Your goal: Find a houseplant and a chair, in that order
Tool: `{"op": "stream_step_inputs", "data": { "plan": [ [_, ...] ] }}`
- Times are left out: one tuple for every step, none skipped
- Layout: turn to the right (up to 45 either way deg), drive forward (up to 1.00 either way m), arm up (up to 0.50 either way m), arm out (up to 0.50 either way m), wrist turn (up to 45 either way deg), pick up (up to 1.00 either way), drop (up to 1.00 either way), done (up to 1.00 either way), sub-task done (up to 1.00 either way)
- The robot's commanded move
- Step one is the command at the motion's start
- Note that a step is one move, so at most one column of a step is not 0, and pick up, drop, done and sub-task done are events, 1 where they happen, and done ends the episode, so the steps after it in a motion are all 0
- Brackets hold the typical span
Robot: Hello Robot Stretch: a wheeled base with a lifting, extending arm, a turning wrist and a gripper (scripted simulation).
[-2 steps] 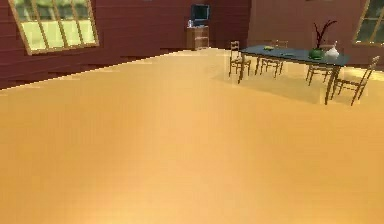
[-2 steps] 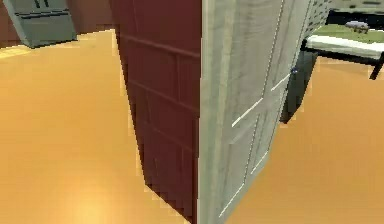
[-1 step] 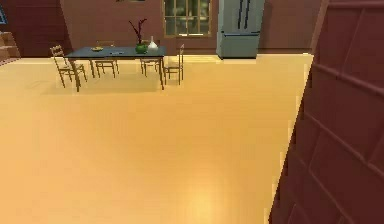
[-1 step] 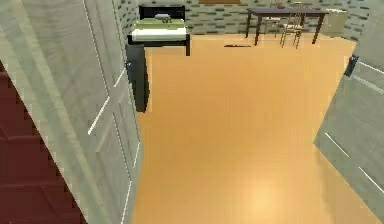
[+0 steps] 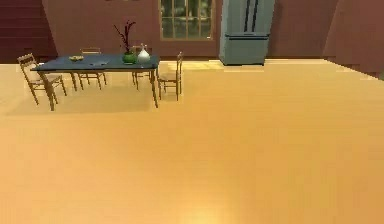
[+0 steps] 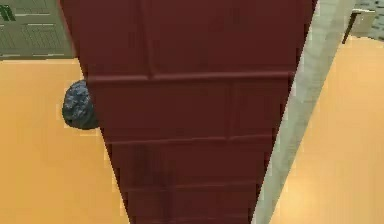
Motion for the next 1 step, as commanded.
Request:
{"op": "stream_step_inputs", "data": {
  "plan": [
    [0.0, 1.00, 0.00, 0.00, 0.0, 0.00, 0.00, 0.00, 0.00]
  ]
}}
